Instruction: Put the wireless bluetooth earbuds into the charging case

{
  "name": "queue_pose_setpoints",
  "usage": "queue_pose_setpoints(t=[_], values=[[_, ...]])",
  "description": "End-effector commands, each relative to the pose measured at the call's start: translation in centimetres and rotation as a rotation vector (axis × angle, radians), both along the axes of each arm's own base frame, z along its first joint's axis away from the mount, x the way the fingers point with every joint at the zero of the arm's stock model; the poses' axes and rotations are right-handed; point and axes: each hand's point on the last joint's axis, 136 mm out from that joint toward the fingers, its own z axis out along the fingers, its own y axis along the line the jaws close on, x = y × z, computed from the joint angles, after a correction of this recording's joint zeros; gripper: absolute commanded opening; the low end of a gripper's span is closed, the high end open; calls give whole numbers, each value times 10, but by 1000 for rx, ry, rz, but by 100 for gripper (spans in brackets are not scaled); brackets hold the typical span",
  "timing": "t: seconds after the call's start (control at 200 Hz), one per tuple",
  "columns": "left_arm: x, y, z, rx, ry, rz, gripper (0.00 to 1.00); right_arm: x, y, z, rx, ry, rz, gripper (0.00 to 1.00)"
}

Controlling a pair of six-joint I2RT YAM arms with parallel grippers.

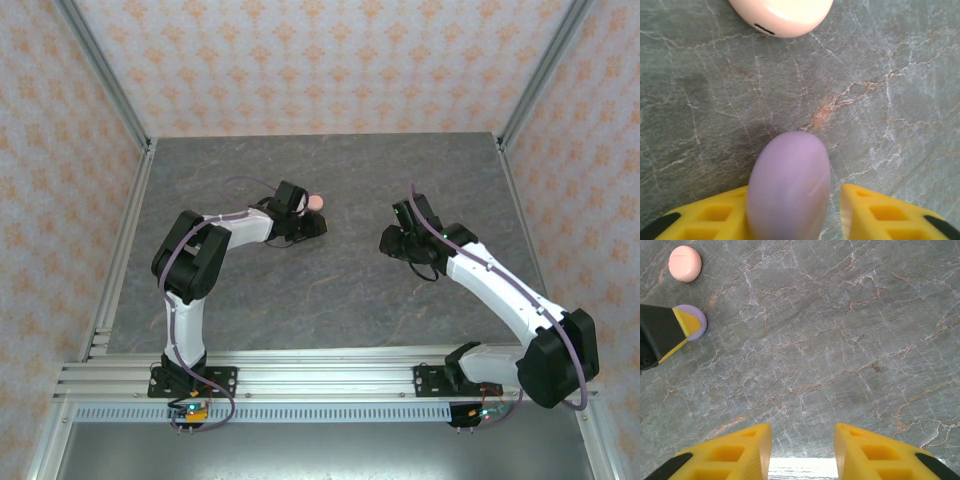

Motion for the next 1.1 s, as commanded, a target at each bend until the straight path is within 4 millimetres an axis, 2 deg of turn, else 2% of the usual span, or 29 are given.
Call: queue_pose_setpoints(t=[0.0,0.14,0.25,0.28,0.466,0.591,0.611,0.671,0.901,1.096], values=[[-6,16,-11,73,29,27,53,3,-3,-3,-4,-4,-21,39],[-7,26,-1,124,-3,33,66,2,-5,-4,-17,-2,-22,39],[-9,38,9,188,-32,35,71,3,-14,-4,-55,-14,-54,41],[-8,41,25,196,-66,38,72,4,-17,-3,-68,-25,-64,41],[-21,69,56,322,-141,34,74,7,-49,5,-210,-94,-143,42],[-34,95,76,427,-177,49,75,11,-65,8,-305,-142,-168,42],[-37,100,78,446,-180,53,75,10,-69,15,-308,-172,-176,42],[-43,113,86,494,-192,68,75,11,-80,19,-361,-206,-196,42],[-66,170,113,652,-241,147,76,12,-117,24,-560,-298,-302,46],[-80,215,123,789,-274,227,79,12,-143,22,-684,-324,-374,49]])
